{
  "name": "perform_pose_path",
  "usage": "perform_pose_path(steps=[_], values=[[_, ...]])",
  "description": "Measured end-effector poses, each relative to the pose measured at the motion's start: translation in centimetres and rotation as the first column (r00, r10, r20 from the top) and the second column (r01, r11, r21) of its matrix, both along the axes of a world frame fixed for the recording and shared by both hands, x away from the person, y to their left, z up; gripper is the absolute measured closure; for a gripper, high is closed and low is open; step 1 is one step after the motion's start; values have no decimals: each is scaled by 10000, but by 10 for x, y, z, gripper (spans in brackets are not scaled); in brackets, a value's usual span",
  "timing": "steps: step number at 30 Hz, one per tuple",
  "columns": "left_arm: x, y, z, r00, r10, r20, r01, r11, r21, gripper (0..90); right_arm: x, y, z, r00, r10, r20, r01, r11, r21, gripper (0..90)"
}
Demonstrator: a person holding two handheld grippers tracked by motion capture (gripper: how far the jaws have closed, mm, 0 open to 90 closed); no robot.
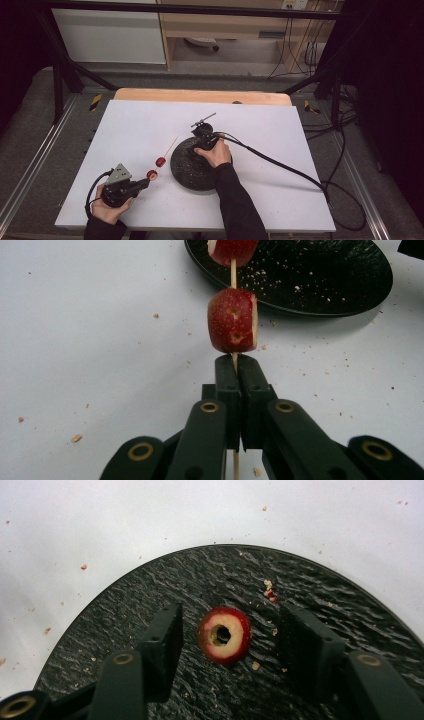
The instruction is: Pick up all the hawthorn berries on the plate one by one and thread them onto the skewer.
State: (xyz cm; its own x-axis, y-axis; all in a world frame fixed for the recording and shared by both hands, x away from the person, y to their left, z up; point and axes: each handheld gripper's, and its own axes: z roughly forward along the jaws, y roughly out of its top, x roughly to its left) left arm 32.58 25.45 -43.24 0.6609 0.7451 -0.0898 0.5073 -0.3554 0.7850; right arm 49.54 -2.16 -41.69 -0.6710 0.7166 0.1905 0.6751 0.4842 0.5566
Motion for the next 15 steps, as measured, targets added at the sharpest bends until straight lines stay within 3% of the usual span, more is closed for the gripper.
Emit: perform_pose_path(steps=[10, 15], values=[[0, 0, 0, 10000, -2, -35, 2, 10000, -31, 885, 3, 1, -5, 9992, 83, -391, -84, 10000, -21, 619], [1, -1, -1, 10000, -24, -64, 24, 10000, -43, 885, 4, 1, -5, 9984, 48, -567, -51, 10000, -50, 623]])
